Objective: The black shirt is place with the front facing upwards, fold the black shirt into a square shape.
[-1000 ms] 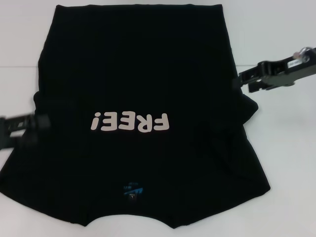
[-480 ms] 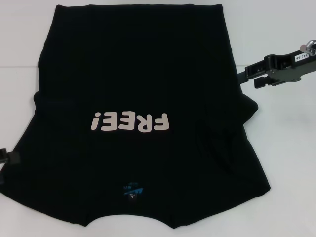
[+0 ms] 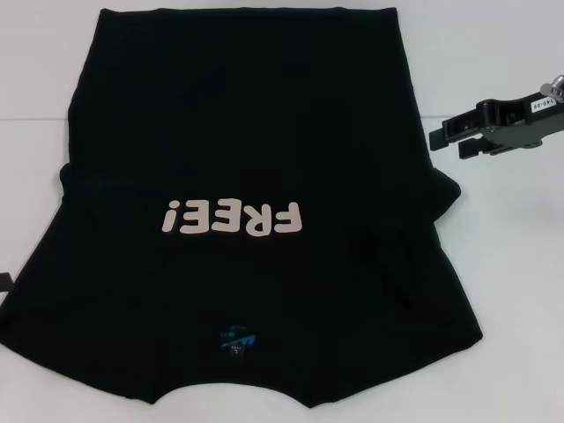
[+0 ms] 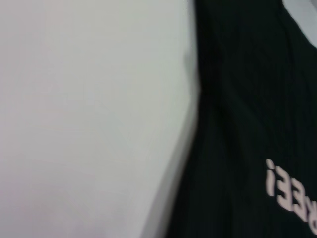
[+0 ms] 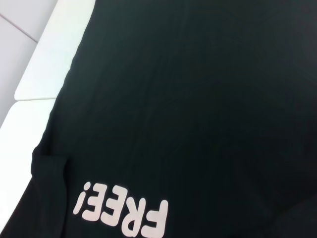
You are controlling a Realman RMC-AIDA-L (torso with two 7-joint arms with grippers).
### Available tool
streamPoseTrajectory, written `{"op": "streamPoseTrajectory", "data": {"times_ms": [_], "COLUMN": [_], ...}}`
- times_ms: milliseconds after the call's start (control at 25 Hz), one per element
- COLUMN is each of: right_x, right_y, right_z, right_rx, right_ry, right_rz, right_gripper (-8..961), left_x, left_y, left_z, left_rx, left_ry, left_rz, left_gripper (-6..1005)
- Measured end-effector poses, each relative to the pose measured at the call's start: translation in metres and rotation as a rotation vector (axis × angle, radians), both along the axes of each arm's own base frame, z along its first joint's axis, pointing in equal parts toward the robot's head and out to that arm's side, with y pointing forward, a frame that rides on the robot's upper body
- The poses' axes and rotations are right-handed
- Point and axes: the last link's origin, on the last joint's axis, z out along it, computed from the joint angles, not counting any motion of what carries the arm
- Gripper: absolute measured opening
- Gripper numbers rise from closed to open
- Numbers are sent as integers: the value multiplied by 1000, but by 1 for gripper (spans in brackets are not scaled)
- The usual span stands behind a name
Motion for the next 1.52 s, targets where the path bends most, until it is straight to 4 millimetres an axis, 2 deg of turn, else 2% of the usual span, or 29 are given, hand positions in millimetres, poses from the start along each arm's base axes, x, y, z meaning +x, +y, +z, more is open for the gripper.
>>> {"op": "streamPoseTrajectory", "data": {"times_ms": [760, 1240, 1520], "right_x": [3, 8, 8], "right_y": [0, -3, -3], "right_z": [1, 1, 2], "right_rx": [6, 10, 12], "right_ry": [0, 7, 10], "right_rz": [-6, -20, -22], "right_gripper": [627, 628, 628], "left_x": [-4, -3, 3], "left_y": [8, 12, 15], "left_z": [-15, -16, -25], "left_rx": [-28, -32, -72], "left_ry": [38, 52, 49], "left_rz": [22, 11, -12], "left_gripper": [887, 883, 881]}}
